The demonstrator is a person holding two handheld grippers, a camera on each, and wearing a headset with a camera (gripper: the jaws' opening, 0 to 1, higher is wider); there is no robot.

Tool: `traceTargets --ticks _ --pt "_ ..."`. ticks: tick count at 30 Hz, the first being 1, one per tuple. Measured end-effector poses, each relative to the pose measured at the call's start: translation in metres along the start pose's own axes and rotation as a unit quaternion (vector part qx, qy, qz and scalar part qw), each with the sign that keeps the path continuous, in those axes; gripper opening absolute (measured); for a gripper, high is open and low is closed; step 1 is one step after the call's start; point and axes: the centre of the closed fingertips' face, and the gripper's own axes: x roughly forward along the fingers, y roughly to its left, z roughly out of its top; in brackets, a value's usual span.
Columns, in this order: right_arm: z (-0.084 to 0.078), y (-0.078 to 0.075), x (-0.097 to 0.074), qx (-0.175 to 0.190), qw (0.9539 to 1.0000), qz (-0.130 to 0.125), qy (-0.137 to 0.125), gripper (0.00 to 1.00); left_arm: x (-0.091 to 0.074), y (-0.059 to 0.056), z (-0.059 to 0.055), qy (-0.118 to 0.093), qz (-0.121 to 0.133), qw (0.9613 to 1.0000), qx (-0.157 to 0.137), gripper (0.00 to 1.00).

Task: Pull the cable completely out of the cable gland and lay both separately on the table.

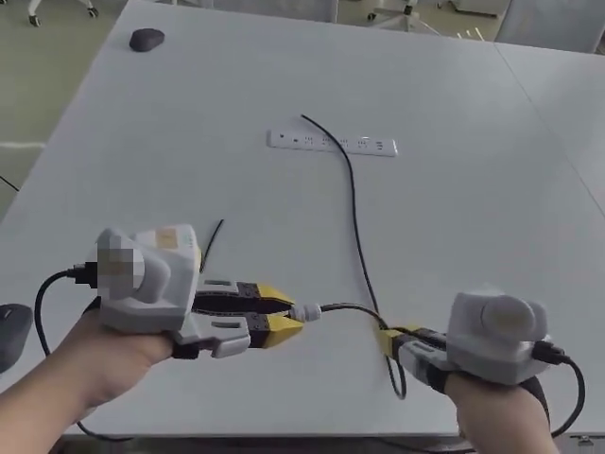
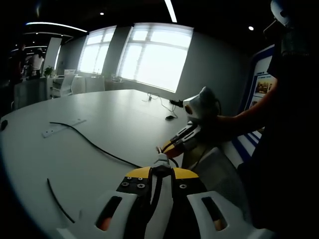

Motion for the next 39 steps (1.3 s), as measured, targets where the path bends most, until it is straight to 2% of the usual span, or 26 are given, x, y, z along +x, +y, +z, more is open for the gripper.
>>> traceTargets --ticks 4,12,15,16,17,20,22,24,26,28,31,32,33,34,36,39 --pt "-0.008 -0.005 0.001 0.026 0.9996 0.0 0.008 0.0 0.001 -0.002 -0.002 0.004 -0.002 1.0 0.0 0.15" --pt "-0.003 0.0 -0.006 0.005 0.9999 0.005 -0.01 0.01 0.0 -0.001 0.001 0.002 0.002 1.0 0.0 0.15" --pt "0.0 0.005 -0.009 -0.003 0.9997 0.02 -0.017 0.03 -0.002 0.0 0.001 0.001 0.005 1.0 -0.001 0.15" --pt "0.003 0.013 -0.011 0.023 0.9987 0.04 -0.024 0.03 -0.003 0.0 0.001 0.0 0.005 1.0 -0.003 0.15" --pt "0.005 0.011 -0.013 0.028 0.9986 0.039 -0.025 0.04 -0.003 0.0 0.001 0.001 0.006 1.0 -0.003 0.15" --pt "0.011 0.016 -0.019 -0.019 0.9988 0.037 -0.027 0.05 -0.004 0.0 0.001 -0.001 0.007 1.0 -0.006 0.15" --pt "0.015 0.02 -0.021 -0.032 0.9982 0.042 -0.029 0.1 -0.004 0.001 0.0 -0.002 0.007 0.9999 -0.007 0.15" --pt "0.016 0.027 -0.024 -0.037 0.9977 0.053 -0.019 0.16 -0.004 0.001 0.0 -0.001 0.006 0.9999 -0.008 0.15" --pt "0.028 0.035 -0.03 -0.078 0.9951 0.054 -0.028 0.19 -0.004 0.0 -0.001 0.001 0.005 1.0 -0.006 0.15" --pt "0.037 0.046 -0.033 -0.13 0.9895 0.059 -0.024 0.24 -0.003 0.0 -0.001 0.001 0.005 1.0 -0.007 0.15" --pt "0.042 0.064 -0.033 -0.214 0.9745 0.068 -0.008 0.27 -0.002 0.001 -0.001 0.003 0.004 1.0 -0.008 0.15" --pt "0.045 0.072 -0.032 -0.251 0.9656 0.068 -0.005 0.26 -0.002 0.0 -0.002 0.003 0.004 1.0 -0.007 0.15" --pt "0.046 0.078 -0.032 -0.276 0.9587 0.07 -0.002 0.26 -0.001 0.0 -0.002 0.004 0.003 1.0 -0.006 0.15" --pt "0.047 0.085 -0.03 -0.306 0.9493 0.07 0.002 0.26 -0.001 0.0 -0.002 0.005 0.003 1.0 -0.006 0.15" --pt "0.046 0.095 -0.025 -0.352 0.9328 0.079 0.007 0.25 -0.001 0.0 -0.001 0.003 0.004 1.0 -0.006 0.15" --pt "0.045 0.102 -0.022 -0.372 0.9245 0.081 0.012 0.22 0.0 0.001 -0.001 0.003 0.006 1.0 -0.008 0.15"
